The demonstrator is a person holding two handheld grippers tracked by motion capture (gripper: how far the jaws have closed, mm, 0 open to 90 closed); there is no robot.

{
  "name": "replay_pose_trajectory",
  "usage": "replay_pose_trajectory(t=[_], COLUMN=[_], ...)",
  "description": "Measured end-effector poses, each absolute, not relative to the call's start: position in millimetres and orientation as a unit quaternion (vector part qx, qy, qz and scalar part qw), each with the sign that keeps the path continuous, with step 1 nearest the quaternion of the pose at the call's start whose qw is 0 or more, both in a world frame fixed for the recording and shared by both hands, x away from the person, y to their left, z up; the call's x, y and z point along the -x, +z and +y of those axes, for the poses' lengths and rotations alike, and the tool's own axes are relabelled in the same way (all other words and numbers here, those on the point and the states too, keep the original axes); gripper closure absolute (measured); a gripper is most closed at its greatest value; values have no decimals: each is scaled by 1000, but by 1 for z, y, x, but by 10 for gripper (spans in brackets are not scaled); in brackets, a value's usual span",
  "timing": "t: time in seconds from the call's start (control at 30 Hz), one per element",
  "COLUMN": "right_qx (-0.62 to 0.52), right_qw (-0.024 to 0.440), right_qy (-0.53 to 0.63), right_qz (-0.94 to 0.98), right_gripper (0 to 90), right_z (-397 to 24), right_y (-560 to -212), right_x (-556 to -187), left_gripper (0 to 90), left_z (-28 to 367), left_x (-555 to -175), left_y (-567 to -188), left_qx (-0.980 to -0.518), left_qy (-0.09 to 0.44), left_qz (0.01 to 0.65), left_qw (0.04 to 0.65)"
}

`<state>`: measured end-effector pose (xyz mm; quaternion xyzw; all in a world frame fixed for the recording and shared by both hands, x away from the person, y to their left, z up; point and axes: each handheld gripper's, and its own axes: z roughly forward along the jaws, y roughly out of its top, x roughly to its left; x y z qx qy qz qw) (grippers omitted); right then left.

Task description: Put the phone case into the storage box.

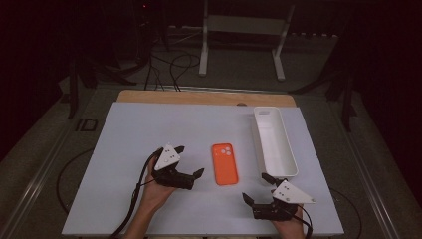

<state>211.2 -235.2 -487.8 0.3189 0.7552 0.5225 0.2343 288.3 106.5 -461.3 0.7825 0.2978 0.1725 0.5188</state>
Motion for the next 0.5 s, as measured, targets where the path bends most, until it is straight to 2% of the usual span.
replay_pose_trajectory(t=[0.5], right_qx=[-320], right_qw=[234], right_qy=[523], right_qz=[755], right_gripper=[95], right_z=[-235], right_y=[-488], right_x=[-211], left_gripper=[46], left_z=[87], left_x=[-297], left_y=[-468], left_qx=[-798], left_qy=[153], left_qz=[295], left_qw=[503])
